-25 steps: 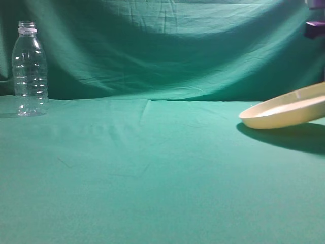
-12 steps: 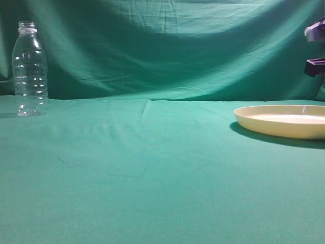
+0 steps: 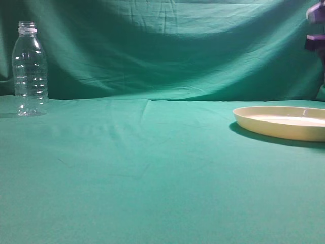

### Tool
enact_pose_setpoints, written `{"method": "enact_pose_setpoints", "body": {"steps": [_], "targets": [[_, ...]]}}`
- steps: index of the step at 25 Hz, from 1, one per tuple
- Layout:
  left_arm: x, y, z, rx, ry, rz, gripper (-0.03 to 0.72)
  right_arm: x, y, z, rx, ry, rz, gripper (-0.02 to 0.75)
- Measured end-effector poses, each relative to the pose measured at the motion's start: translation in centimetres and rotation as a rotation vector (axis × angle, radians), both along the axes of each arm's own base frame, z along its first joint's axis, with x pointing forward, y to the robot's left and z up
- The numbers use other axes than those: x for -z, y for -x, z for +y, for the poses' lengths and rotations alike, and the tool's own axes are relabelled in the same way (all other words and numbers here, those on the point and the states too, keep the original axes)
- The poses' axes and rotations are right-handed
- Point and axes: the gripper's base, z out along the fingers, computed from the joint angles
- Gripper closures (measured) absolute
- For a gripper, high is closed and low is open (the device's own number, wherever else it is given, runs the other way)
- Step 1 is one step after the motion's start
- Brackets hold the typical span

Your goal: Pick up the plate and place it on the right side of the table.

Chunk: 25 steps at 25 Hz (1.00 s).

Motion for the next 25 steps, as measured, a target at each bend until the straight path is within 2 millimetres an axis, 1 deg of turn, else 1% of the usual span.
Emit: {"method": "enact_pose_setpoints", "body": {"steps": [1,4,7,9,12,16,19,22,25], "targets": [[0.0,0.0,0.0,0.000,0.000,0.000,0.688,-0.8,0.0,0.0,0.011,-0.003,-0.003,0.295],[0.0,0.0,0.0,0.000,0.000,0.000,0.688,-3.5,0.7,0.1,0.024,-0.015,-0.041,0.295],[0.0,0.0,0.0,0.000,0.000,0.000,0.688,-6.8,2.1,0.1,0.032,-0.026,-0.097,0.470],[0.0,0.0,0.0,0.000,0.000,0.000,0.688,-9.4,3.5,0.0,0.036,-0.035,-0.147,0.618],[0.0,0.0,0.0,0.000,0.000,0.000,0.688,-13.1,5.8,0.0,0.038,-0.047,-0.244,0.738],[0.0,0.0,0.0,0.000,0.000,0.000,0.688,-17.7,9.7,-0.2,0.039,-0.059,-0.374,0.738],[0.0,0.0,0.0,0.000,0.000,0.000,0.688,-20.0,13.5,-0.2,0.039,-0.079,-0.467,0.738],[0.0,0.0,0.0,0.000,0.000,0.000,0.688,-21.3,17.6,-0.3,0.038,-0.095,-0.555,0.738],[0.0,0.0,0.0,0.000,0.000,0.000,0.688,-21.2,21.3,-0.5,0.025,-0.094,-0.623,0.738]]}}
